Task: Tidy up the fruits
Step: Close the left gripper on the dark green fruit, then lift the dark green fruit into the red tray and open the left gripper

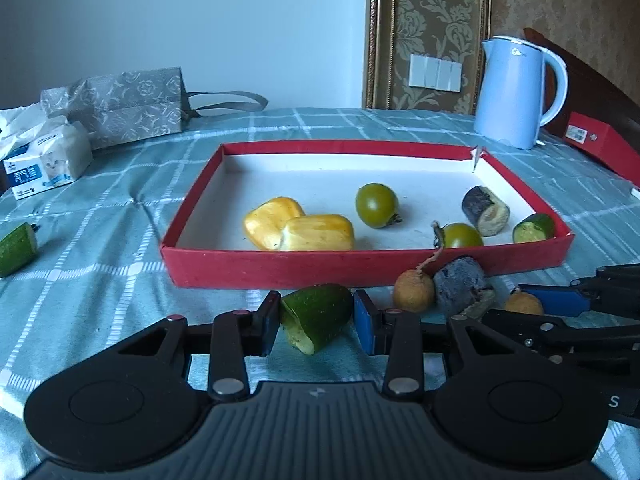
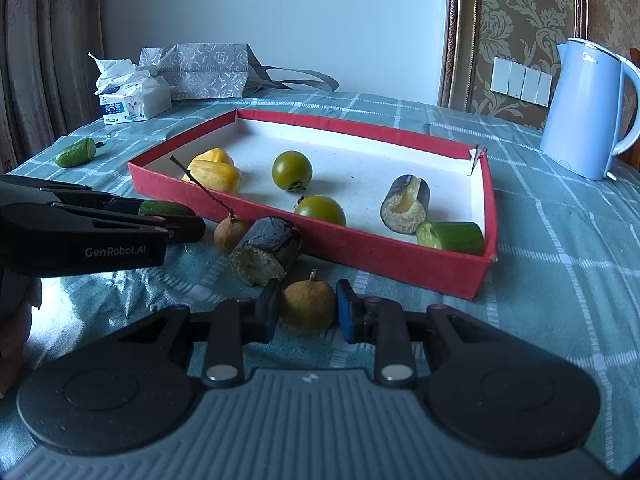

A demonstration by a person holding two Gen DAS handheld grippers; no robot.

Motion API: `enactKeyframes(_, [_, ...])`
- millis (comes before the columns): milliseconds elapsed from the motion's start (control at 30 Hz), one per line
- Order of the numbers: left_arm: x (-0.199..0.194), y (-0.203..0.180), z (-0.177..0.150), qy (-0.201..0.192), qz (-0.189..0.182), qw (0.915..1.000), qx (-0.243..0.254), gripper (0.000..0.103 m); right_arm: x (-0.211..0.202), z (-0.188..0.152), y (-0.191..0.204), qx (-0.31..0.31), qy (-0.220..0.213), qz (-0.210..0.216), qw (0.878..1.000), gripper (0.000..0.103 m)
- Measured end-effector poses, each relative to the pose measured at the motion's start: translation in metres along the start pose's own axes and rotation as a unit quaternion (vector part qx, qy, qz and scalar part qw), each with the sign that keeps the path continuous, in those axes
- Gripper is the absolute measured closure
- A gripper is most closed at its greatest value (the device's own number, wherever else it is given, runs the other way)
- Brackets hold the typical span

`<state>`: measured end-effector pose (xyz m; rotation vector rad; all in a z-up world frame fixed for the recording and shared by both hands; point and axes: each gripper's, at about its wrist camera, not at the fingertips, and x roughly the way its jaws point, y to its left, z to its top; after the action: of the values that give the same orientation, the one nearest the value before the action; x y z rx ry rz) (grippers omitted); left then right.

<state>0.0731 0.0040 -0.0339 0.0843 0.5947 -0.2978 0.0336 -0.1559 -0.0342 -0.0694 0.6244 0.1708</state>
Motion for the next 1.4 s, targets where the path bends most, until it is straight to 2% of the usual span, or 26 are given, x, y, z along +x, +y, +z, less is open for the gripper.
enactKeyframes(167, [-0.004, -0.005, -0.002, -0.003, 0.024, 0.9996, 0.017, 0.065, 0.000, 0.000, 0.001, -0.004, 0.000, -0.003, 1.000, 0.076])
enactKeyframes(833, [-0.002, -0.010, -0.003, 0.001, 0.036, 0.9986, 0.037, 0.065, 0.000, 0.000, 0.001, -0.005, 0.000, -0.004, 1.000, 0.076])
enactKeyframes(1167, [-0.010, 0.003, 0.010, -0.006, 0.024, 0.9996, 0.012, 0.066, 0.000, 0.000, -0.002, -0.001, 0.000, -0.002, 1.000, 0.077])
enactKeyframes(1200, [-0.011, 0.006, 0.013, -0.007, 0.023, 0.9997, 0.008, 0.066, 0.000, 0.000, -0.002, -0.001, 0.000, -0.002, 1.000, 0.077])
enactKeyframes(1233, [-0.012, 0.008, 0.016, -0.010, 0.023, 0.9997, 0.005, 0.073, 0.000, 0.000, -0.002, -0.001, 0.000, -0.002, 1.000, 0.077])
enactKeyframes(1400, [-0.010, 0.017, 0.027, -0.013, 0.027, 0.9995, -0.010, 0.074, 0.000, 0.000, -0.003, -0.001, 0.000, -0.002, 1.000, 0.077])
